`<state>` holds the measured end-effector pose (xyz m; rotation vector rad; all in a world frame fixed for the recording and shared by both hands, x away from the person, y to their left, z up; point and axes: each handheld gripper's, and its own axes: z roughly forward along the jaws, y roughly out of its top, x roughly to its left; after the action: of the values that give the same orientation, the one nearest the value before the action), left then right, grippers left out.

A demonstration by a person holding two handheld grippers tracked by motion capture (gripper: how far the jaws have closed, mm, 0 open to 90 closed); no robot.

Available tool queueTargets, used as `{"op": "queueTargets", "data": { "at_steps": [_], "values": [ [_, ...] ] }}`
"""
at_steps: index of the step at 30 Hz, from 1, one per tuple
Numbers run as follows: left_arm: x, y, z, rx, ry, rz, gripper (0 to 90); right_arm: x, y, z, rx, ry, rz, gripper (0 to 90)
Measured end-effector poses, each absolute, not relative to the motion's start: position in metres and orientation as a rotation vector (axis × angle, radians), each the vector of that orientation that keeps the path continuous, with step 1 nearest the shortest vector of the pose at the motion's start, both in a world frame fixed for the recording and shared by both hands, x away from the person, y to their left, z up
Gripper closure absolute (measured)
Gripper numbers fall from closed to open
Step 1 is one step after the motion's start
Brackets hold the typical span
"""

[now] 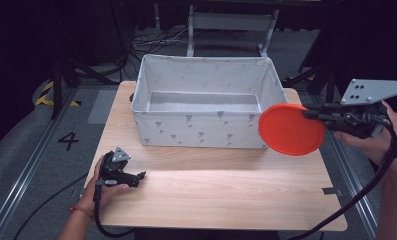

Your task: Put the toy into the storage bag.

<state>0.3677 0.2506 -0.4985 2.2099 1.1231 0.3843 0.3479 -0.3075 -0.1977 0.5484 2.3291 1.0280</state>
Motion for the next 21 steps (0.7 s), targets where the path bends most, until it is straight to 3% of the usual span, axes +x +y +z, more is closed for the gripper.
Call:
{"op": "queueTargets", "data": {
  "at_steps": [21],
  "values": [
    [0.368,0.251,-0.499,2.21,1.122,0.384,0.5,0.418,-0.276,-0.163,0.561,2.315,0.984,82.2]
  ]
}}
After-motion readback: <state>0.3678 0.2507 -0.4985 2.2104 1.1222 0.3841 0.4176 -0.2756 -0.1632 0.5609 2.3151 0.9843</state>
